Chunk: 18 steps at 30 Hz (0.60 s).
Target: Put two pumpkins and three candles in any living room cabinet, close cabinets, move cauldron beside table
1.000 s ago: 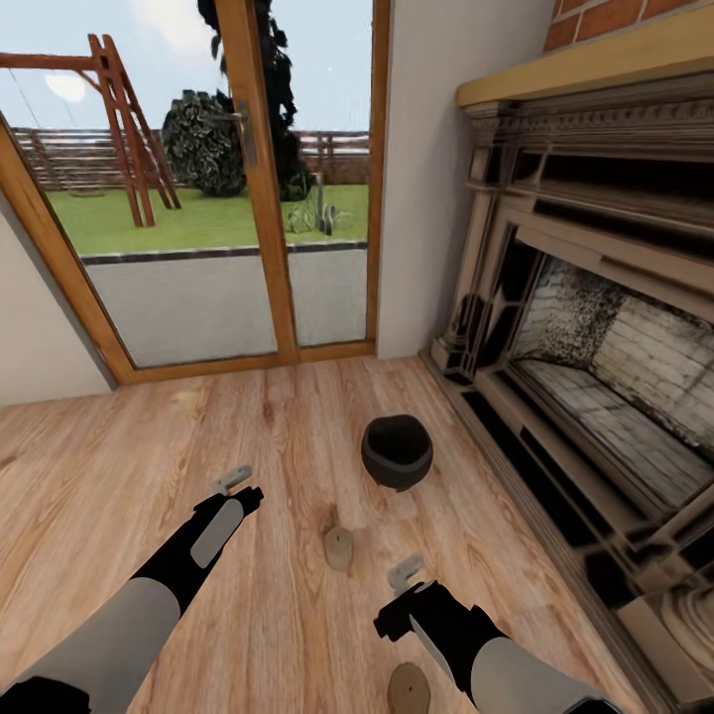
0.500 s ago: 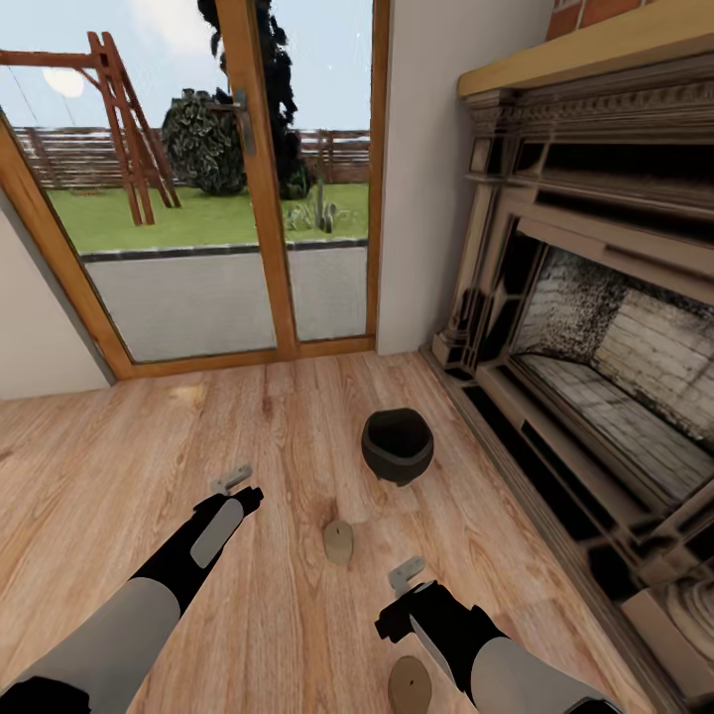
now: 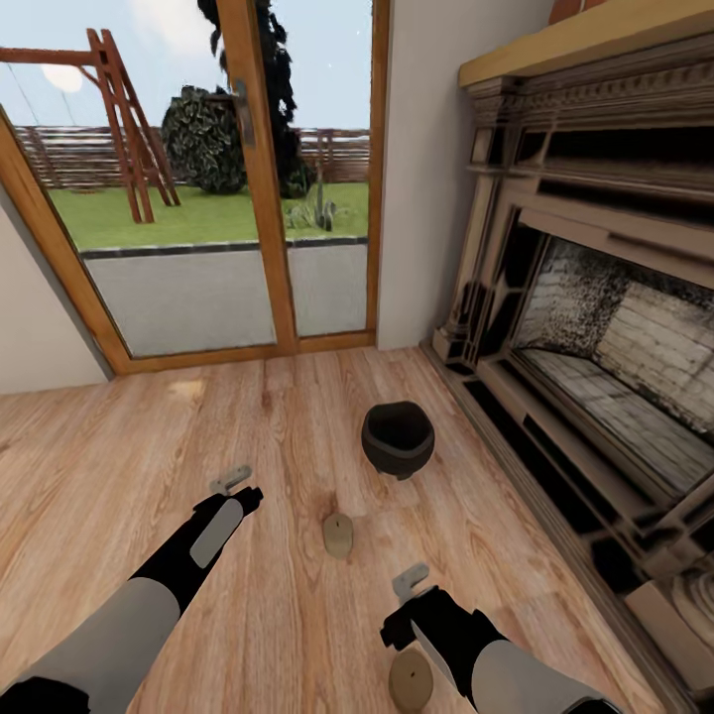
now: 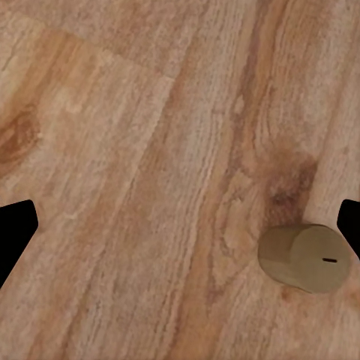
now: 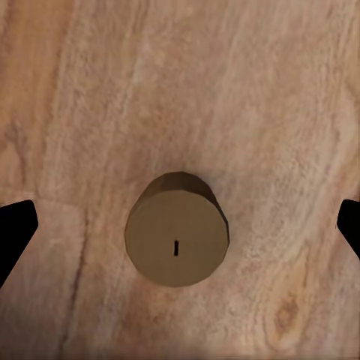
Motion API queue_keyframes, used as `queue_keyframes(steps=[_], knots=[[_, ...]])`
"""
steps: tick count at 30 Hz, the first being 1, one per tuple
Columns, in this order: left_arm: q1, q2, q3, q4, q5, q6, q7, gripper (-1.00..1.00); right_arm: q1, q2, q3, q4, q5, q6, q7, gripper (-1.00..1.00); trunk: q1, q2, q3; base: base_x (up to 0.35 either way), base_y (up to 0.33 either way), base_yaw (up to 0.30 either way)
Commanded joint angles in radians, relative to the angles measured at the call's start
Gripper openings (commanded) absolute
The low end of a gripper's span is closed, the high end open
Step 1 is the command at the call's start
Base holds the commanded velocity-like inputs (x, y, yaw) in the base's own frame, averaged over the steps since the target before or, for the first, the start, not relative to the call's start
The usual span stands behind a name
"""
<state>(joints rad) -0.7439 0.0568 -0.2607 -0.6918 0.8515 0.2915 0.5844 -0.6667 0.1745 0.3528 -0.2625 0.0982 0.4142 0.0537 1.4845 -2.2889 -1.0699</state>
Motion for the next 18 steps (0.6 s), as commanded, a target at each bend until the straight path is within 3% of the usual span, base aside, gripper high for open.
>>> queue_keyframes(steps=[1, 18], knots=[[0.000, 0.000, 0.000, 0.000, 0.000, 0.000, 0.000, 1.00, 0.000, 0.000, 0.000, 0.000, 0.000, 0.005, 0.001, 1.00, 0.004, -0.007, -0.003, 0.000, 0.000, 0.000], [0.000, 0.000, 0.000, 0.000, 0.000, 0.000, 0.000, 1.00, 0.001, 0.000, 0.000, 0.001, 0.001, 0.024, 0.008, 1.00, 0.069, -0.126, -0.056, 0.000, 0.000, 0.000]])
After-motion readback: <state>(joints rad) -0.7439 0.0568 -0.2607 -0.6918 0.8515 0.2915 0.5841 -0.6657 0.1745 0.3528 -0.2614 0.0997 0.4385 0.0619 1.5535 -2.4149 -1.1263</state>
